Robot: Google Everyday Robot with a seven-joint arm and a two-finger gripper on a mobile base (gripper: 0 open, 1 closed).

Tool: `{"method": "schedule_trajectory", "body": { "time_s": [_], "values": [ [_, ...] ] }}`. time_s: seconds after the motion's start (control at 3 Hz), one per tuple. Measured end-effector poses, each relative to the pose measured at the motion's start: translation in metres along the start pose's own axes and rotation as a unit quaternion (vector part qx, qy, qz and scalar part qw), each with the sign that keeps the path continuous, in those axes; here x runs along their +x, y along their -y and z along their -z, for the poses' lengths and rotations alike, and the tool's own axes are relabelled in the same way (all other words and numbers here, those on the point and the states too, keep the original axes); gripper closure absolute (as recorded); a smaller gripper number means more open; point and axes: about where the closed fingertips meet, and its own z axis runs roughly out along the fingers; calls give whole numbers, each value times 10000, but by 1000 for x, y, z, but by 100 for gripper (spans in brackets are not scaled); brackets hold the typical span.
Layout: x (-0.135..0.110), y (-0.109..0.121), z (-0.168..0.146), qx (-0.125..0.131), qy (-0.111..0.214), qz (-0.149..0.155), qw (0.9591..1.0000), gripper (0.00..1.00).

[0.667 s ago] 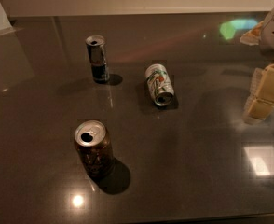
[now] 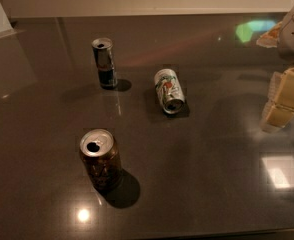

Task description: Place 7up can upright

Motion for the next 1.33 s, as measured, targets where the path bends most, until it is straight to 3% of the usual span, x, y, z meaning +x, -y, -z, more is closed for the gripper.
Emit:
{"method": "schedule_trajectory", "body": {
  "time_s": [0.33,0.67,1.0,1.33],
  "values": [
    [-15,13,-10,-77,122,313,9994,0],
    [-49,36,-38,-160,496,1159,9919,0],
    [-81,44,-57,-175,858,2072,9744,0],
    [-111,54,-74,-241,1085,3153,9425,0]
  ]
}}
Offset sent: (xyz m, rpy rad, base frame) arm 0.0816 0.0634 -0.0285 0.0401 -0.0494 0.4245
